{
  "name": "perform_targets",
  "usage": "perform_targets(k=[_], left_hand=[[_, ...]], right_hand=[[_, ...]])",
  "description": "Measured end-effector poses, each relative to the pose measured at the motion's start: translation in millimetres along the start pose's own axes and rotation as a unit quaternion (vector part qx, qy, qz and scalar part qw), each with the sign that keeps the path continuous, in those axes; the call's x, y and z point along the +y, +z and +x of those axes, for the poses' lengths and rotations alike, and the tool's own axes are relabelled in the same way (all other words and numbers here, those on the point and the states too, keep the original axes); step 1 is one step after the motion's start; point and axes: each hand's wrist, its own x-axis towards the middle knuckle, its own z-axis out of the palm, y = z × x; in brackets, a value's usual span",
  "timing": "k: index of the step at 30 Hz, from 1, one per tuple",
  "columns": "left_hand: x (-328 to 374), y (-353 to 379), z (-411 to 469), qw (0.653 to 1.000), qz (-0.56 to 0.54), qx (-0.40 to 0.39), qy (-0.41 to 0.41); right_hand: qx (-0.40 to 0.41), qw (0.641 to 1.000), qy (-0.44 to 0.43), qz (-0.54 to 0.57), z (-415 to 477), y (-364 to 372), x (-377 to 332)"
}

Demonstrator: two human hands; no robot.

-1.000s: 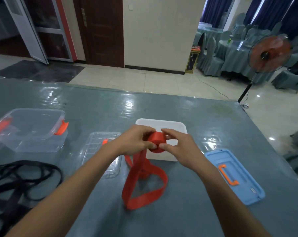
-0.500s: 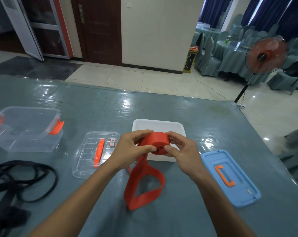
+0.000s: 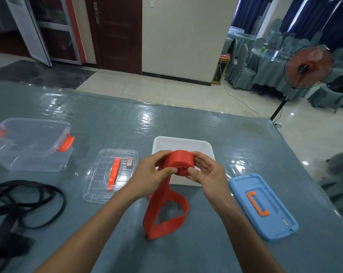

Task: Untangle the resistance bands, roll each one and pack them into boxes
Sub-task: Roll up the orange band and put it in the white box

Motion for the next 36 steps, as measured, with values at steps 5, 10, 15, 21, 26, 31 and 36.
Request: perform_targets(k=[5, 10, 15, 21, 26, 31, 36], left_hand=[[2.3, 6.8, -0.5, 1.0, -0.003, 0.001, 0.021], [1.7, 5.3, -3.6, 0.999, 0.017, -0.015, 0.031], [8.7, -5.6, 5.3, 0.967, 0.228, -0.062, 0.1], [19.0, -2.9, 9.1, 0.991, 0.096, -0.018, 0.087], [12.8, -0.1, 8.9, 0.998, -0.005, 0.02, 0.056], [15.6, 3.2, 11.0, 0.997, -0.06, -0.014, 0.039], [15.2, -2.5, 18.0, 0.994, -0.104, -0.018, 0.015]], right_hand=[[-0.001, 1.0, -0.003, 0.012, -1.1, -1.5, 1.4], [-0.025, 0.997, -0.027, -0.07, -1.6, -7.2, 8.2], [-0.105, 0.945, -0.12, -0.286, 1.0, -14.1, -9.1], [-0.047, 0.966, -0.107, -0.231, 8.9, -11.7, -15.8], [-0.028, 0.999, -0.042, 0.011, 10.0, -10.9, -20.5], [-0.02, 0.998, -0.019, 0.062, 8.9, -5.1, -25.8], [-0.019, 0.998, -0.015, 0.062, 12.2, 4.0, -25.7]])
